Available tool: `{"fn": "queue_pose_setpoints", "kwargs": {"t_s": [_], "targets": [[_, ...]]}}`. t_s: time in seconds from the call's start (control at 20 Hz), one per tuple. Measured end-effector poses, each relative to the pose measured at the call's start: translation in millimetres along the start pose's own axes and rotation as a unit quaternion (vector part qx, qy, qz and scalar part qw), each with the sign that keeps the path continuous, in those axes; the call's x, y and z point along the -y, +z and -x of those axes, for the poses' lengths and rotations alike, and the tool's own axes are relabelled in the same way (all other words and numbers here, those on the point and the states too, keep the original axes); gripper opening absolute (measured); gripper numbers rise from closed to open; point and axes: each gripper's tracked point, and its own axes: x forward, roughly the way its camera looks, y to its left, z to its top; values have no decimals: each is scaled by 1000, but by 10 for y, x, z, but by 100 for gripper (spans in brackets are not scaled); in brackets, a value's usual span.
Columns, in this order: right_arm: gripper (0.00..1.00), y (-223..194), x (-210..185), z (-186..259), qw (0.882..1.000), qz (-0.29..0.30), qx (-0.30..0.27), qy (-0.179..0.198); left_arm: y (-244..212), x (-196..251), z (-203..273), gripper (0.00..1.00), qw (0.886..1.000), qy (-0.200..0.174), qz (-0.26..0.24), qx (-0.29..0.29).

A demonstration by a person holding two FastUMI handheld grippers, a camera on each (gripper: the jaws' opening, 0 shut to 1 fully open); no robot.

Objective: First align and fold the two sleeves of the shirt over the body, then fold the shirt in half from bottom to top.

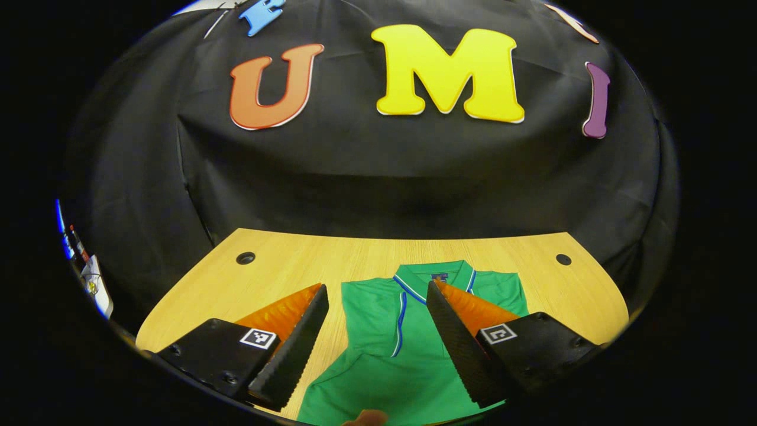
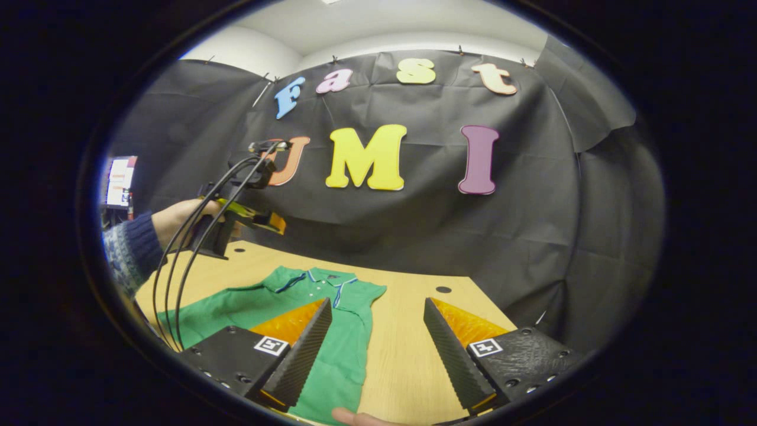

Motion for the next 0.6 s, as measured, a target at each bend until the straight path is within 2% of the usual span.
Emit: {"fn": "queue_pose_setpoints", "kwargs": {"t_s": [0.3,0.5,0.6], "targets": [[96,46,-127,321,1000,16,12,1,-29,-382,852,100,998,10,27,64],[95,-40,-298,435,1000,22,9,7,-184,-527,1327,100,995,19,3,99],[95,-65,-413,499,999,25,11,17,-348,-585,1505,100,994,23,7,106]]}}
